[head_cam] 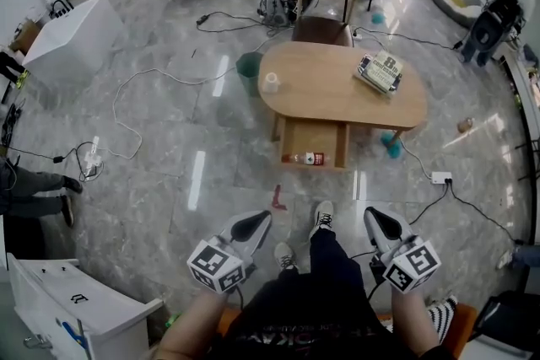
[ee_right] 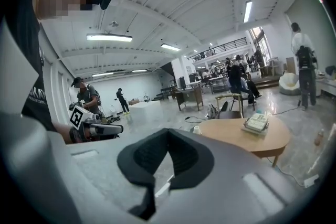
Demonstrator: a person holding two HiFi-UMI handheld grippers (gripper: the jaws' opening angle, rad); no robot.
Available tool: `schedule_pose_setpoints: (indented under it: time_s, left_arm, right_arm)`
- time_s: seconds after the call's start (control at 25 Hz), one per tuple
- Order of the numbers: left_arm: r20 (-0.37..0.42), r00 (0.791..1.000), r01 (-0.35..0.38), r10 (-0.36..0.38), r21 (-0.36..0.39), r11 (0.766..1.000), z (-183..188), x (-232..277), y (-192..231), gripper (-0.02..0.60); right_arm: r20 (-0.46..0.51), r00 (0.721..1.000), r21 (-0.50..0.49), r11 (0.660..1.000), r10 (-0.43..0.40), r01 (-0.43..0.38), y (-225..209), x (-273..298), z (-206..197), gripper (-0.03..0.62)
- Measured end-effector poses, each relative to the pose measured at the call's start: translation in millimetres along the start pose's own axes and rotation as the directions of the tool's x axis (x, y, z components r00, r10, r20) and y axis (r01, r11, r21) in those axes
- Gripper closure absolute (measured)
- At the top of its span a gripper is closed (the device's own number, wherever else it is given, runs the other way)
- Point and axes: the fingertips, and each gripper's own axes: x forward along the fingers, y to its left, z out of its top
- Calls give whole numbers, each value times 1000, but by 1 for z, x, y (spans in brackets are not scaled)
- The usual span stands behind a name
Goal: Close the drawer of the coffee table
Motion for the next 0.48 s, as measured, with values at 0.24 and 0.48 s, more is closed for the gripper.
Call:
schedule_pose_setpoints:
  time_s: [0.24,0.48]
  left_arm:
    - [-13,1000,-26,26,23,999,-2,13,3,581]
    - [-63,997,-44,46,26,999,-7,46,12,581]
  right_arm:
    - [-8,999,18,999,33,-33,-15,9,-8,592]
    - [-11,999,55,998,42,-41,-51,22,-14,592]
